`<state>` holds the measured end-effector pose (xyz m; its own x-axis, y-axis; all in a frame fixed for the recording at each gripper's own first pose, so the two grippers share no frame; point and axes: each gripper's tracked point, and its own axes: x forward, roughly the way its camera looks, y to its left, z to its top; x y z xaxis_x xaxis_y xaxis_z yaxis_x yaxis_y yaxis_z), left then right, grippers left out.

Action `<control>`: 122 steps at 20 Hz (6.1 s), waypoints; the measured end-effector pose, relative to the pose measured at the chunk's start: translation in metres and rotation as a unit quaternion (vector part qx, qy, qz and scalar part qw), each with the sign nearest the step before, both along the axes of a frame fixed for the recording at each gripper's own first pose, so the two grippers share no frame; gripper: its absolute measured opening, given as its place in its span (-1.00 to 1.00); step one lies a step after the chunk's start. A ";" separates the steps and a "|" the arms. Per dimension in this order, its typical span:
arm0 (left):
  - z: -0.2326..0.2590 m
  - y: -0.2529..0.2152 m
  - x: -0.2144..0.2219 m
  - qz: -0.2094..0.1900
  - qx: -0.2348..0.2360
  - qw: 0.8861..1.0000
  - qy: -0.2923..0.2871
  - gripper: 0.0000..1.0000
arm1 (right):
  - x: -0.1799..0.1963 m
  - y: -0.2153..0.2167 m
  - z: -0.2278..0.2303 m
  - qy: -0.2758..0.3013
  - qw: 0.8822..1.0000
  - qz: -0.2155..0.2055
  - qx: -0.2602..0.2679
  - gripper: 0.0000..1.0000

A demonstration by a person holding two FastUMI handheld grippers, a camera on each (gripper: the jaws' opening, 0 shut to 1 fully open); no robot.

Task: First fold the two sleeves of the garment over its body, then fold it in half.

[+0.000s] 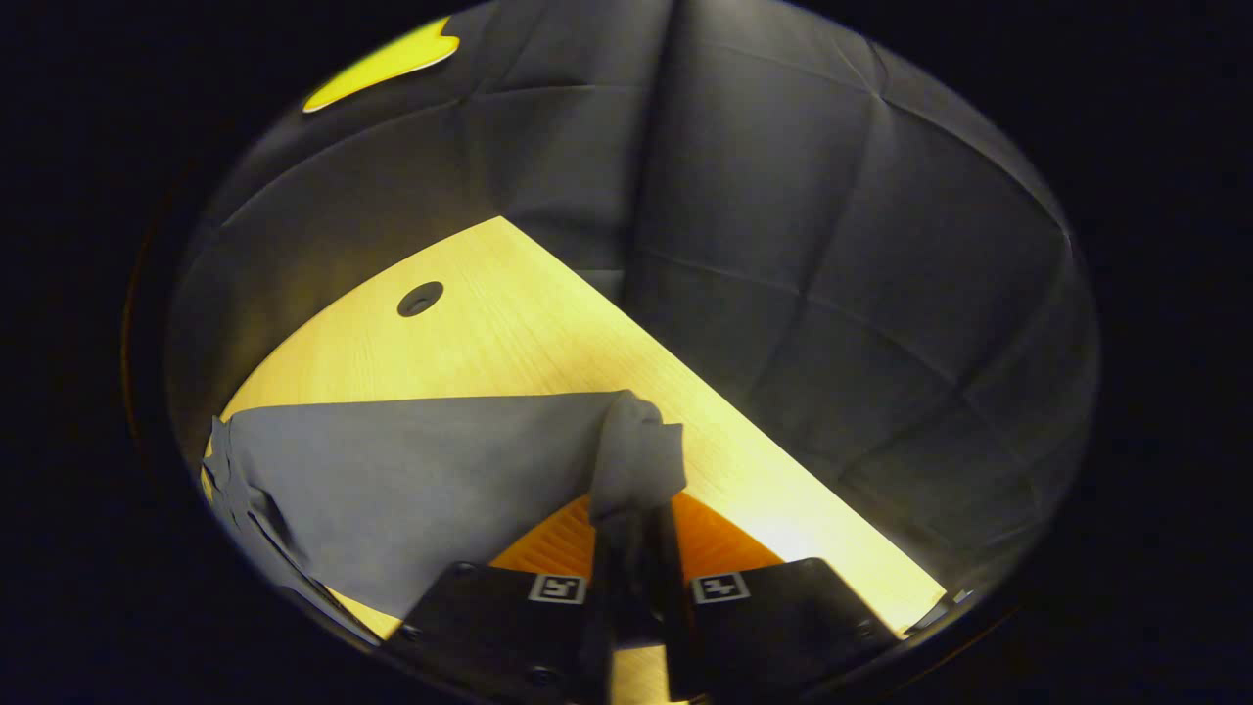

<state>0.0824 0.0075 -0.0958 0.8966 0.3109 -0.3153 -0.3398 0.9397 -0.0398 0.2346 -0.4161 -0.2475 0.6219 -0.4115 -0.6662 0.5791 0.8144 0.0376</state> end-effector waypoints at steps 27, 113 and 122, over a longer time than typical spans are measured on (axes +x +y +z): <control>-0.003 0.087 -0.069 0.059 -0.008 0.998 -0.025 0.93 | 0.025 0.190 0.299 -0.104 0.950 0.279 -0.092 -0.89; 0.065 0.192 0.066 0.020 -0.070 0.993 -0.096 -0.90 | -0.287 0.091 0.299 -0.037 0.953 0.301 0.008 0.99; 0.063 0.007 0.166 -0.134 -0.101 0.984 -0.068 -0.89 | -0.300 0.046 0.263 -0.025 0.965 0.257 0.048 0.99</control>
<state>0.2487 0.0143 -0.0328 0.9758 0.0013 -0.2186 -0.0603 0.9629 -0.2631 -0.0650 -0.3706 0.0158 0.7602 0.0211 -0.6494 0.0957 0.9849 0.1440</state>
